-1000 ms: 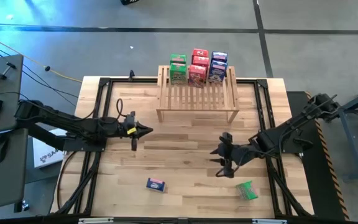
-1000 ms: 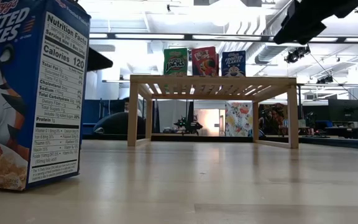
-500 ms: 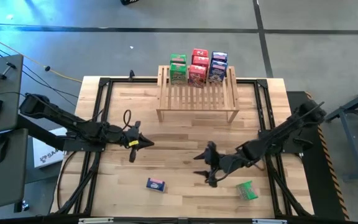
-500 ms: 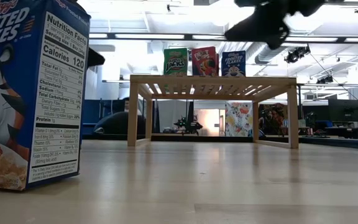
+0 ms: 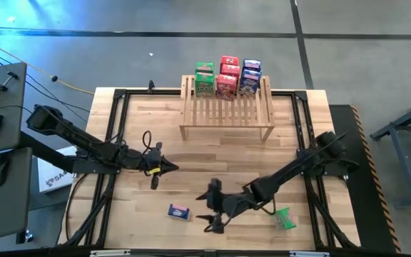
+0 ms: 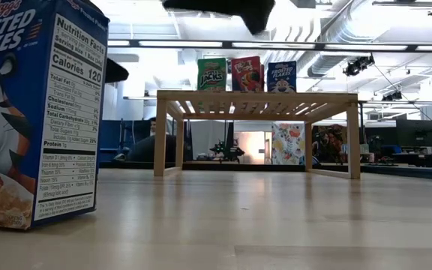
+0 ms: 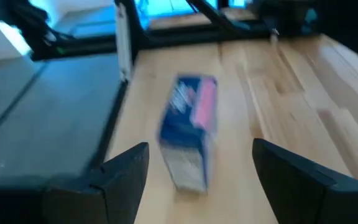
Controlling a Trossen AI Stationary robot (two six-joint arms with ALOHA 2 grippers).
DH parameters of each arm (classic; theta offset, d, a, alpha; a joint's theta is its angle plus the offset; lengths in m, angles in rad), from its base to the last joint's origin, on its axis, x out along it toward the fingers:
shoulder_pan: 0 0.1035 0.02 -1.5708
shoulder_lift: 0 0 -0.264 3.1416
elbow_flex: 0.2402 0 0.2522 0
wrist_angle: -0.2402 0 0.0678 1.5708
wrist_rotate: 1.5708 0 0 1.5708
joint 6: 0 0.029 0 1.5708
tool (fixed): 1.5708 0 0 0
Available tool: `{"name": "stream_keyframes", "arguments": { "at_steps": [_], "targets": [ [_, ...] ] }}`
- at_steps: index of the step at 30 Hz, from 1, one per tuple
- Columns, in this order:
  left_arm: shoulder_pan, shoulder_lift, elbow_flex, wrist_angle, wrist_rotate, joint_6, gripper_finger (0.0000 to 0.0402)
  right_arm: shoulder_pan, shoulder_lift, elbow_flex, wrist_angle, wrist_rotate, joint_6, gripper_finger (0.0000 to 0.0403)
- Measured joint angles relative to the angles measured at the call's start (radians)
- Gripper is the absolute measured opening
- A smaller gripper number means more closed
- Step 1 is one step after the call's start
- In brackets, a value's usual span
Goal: Stack cereal on shelf
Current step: Put the blue cereal box on the shelf aligned with the other blue cereal boxes
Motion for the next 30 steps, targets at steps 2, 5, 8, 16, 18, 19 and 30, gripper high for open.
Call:
{"name": "stream_keyframes", "arguments": {
  "at_steps": [2,5,8,16,18,19,30],
  "targets": [
    [-0.006,0.006,0.0,0.007,-0.015,-0.013,0.0,0.0,0.014,0.045,-0.009,-0.008,-0.006,0.0278],
    [-0.011,0.007,0.0,0.009,-0.038,-0.018,0.0,0.0,0.036,0.09,-0.05,-0.046,-0.002,0.0286],
    [-0.011,0.007,0.0,0.013,-0.049,-0.018,0.0,0.0,0.064,0.113,-0.06,-0.034,-0.007,0.03],
    [-0.011,0.007,0.0,0.01,-0.048,-0.003,0.0,-0.003,0.165,0.194,-0.055,0.059,-0.004,0.0327],
    [-0.011,0.007,0.0,0.009,-0.048,0.0,0.0,-0.003,0.195,0.227,-0.053,0.092,0.0,0.0328],
    [-0.011,0.007,0.0,0.009,-0.048,0.0,0.0,-0.003,0.211,0.245,-0.052,0.114,0.0,0.0328],
    [-0.011,0.007,0.0,0.004,-0.059,-0.016,0.0001,-0.003,0.324,0.356,-0.062,0.101,-0.007,0.0327]
  ]
}}
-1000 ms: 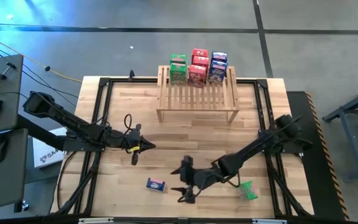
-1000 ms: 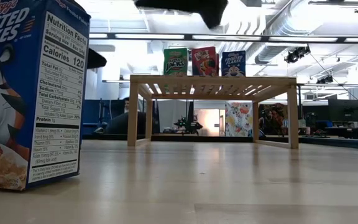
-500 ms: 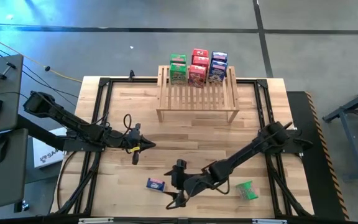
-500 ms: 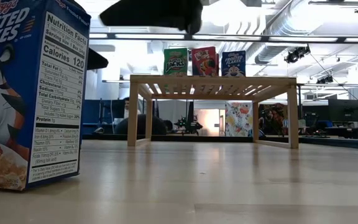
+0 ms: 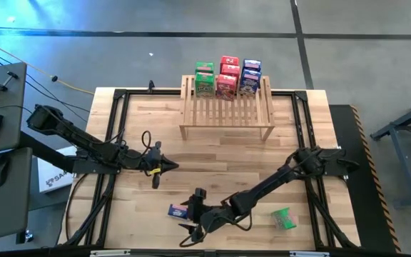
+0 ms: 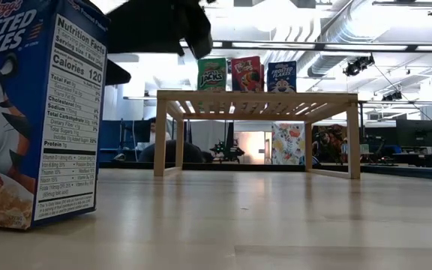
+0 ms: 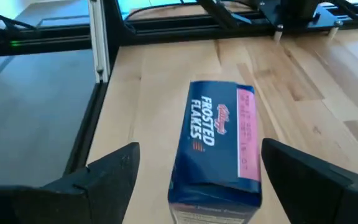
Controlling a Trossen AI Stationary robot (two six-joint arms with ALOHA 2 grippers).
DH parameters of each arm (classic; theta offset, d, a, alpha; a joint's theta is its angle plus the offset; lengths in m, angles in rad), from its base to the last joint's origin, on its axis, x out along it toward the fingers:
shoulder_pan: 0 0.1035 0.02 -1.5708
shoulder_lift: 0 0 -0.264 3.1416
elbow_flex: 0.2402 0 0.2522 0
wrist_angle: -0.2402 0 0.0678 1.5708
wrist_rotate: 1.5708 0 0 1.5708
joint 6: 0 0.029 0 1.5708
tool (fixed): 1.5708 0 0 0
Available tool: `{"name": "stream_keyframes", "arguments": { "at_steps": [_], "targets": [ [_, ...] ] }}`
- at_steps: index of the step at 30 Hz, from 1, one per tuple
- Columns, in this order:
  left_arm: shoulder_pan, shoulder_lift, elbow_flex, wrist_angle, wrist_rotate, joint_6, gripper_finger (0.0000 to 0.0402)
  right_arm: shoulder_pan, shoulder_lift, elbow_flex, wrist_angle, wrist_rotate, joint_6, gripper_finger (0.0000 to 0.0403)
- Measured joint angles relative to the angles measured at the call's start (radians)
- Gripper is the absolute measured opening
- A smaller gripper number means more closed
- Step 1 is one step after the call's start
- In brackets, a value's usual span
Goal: Stack cereal on shelf
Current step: Put the blue cereal box on the shelf aligned with the other blue cereal boxes
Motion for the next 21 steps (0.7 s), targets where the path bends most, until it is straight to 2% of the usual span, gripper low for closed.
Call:
{"name": "stream_keyframes", "arguments": {
  "at_steps": [5,16,21],
  "targets": [
    [0.0,0.0,0.0,0.001,-0.012,-0.002,0.0001,-0.005,0.005,-0.021,-0.006,0.0,-0.019,0.0302],
    [0.0,0.0,0.0,0.009,-0.034,-0.019,0.0001,-0.025,0.006,-0.022,0.003,-0.002,0.006,0.0169],
    [0.0,0.0,0.0,0.008,-0.035,-0.028,0.0001,-0.017,-0.004,-0.024,-0.002,-0.015,-0.048,0.0145]
  ]
}}
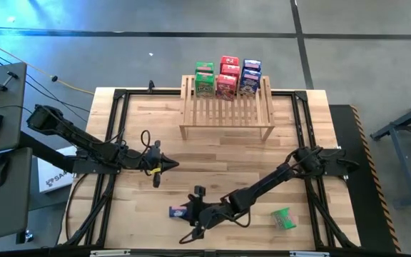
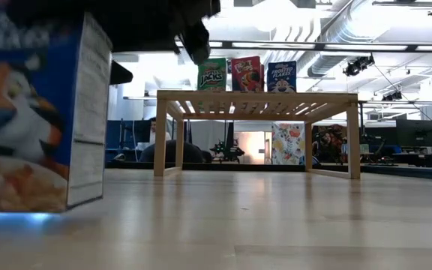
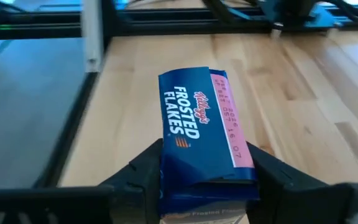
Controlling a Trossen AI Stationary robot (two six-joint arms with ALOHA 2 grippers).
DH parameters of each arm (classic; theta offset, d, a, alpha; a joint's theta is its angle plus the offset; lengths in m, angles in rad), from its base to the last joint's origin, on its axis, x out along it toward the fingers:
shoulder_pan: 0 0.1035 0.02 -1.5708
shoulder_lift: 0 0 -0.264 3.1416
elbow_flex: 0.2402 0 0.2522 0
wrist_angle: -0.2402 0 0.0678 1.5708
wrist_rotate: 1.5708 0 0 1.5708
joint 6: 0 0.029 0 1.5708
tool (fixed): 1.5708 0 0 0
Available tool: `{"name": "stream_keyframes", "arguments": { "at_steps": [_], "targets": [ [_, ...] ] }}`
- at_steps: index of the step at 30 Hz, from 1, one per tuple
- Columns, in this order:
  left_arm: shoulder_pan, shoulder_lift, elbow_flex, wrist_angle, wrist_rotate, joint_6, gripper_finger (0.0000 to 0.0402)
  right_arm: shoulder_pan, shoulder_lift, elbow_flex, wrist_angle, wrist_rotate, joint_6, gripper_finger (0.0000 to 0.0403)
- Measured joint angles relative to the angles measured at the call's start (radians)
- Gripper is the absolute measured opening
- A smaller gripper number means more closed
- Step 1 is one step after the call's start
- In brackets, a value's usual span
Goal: Stack cereal on shelf
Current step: Put the blue cereal box on the shelf aligned with the other blue cereal boxes
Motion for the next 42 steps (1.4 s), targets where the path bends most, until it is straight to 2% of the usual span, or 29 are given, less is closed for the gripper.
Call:
{"name": "stream_keyframes", "arguments": {
  "at_steps": [5,12,20,27,31,37,42],
  "targets": [
    [0.0,0.0,0.0,0.002,-0.008,-0.005,0.0001,0.001,-0.04,0.0,-0.044,-0.058,-0.053,0.0143],
    [0.012,0.0,0.0,-0.003,-0.06,0.01,0.0001,-0.022,-0.192,-0.001,-0.229,0.002,-0.168,0.0143],
    [0.11,0.0,0.0,0.01,0.06,0.056,0.0001,-0.099,-0.445,-0.001,-0.482,0.03,-0.286,0.0143],
    [0.185,0.0,0.0,0.062,0.173,0.111,0.0,-0.16,-0.688,-0.001,-0.812,0.131,-0.306,0.0143],
    [0.222,0.0,0.0,0.063,0.212,0.125,0.0,-0.2,-0.861,-0.085,-0.889,0.144,-0.307,0.0143],
    [0.262,0.0,0.0,0.105,0.242,0.133,0.0,-0.39,-1.147,-0.344,-0.838,0.049,-0.4,0.0143],
    [0.276,0.0,0.0,0.113,0.24,0.133,0.0,-0.669,-1.303,-0.506,-0.697,-0.196,-0.561,0.0143]
  ]
}}
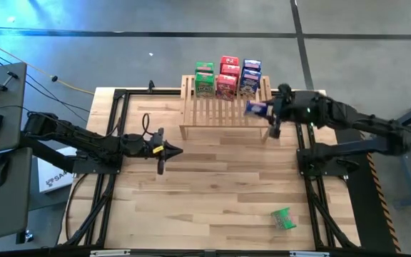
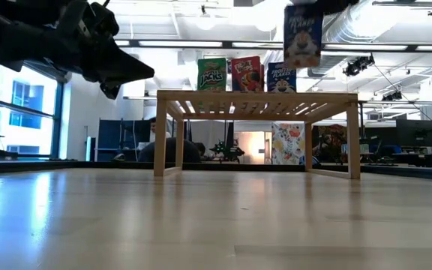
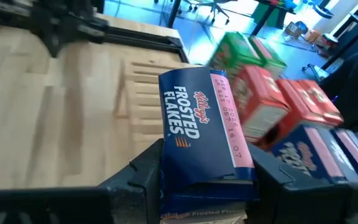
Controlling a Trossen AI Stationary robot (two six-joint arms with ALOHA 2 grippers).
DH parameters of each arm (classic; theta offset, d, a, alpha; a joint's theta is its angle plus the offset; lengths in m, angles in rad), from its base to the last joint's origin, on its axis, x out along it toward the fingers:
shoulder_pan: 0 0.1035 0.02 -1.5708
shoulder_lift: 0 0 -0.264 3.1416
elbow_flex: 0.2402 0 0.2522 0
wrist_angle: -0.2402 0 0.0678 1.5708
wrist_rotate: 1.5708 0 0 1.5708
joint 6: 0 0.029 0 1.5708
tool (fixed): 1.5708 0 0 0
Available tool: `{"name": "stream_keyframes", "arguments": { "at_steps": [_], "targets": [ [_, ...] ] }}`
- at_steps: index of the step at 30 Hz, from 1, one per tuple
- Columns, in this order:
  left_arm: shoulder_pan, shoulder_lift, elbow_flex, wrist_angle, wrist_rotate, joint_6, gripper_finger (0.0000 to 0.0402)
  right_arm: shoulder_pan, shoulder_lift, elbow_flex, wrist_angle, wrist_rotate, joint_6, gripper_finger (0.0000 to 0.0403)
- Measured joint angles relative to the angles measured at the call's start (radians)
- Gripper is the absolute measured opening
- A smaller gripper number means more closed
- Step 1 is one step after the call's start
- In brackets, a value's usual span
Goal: Stack cereal on shelf
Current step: Put the blue cereal box on the shelf aligned with the other blue cereal boxes
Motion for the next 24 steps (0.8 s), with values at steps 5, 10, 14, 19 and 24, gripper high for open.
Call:
{"name": "stream_keyframes", "arguments": {
  "at_steps": [5,10,14,19,24],
  "targets": [
    [0.013,0.0,0.0,0.0,-0.01,-0.013,0.0,-0.269,-0.007,-0.085,0.114,-0.253,-0.087,0.0143],
    [0.019,0.0,0.0,0.0,-0.033,-0.027,0.0,-0.43,0.056,-0.105,0.179,-0.422,-0.097,0.0143],
    [0.019,0.0,0.0,0.0,-0.035,-0.029,0.0,-0.482,0.113,-0.105,0.206,-0.472,-0.087,0.0143],
    [0.019,0.0,0.0,0.0,-0.035,-0.034,0.0,-0.499,0.173,-0.104,0.235,-0.461,-0.061,0.0143],
    [0.019,0.0,0.0,-0.001,-0.035,-0.035,0.0,-0.499,0.197,-0.1,0.251,-0.383,-0.034,0.0143]
  ]
}}
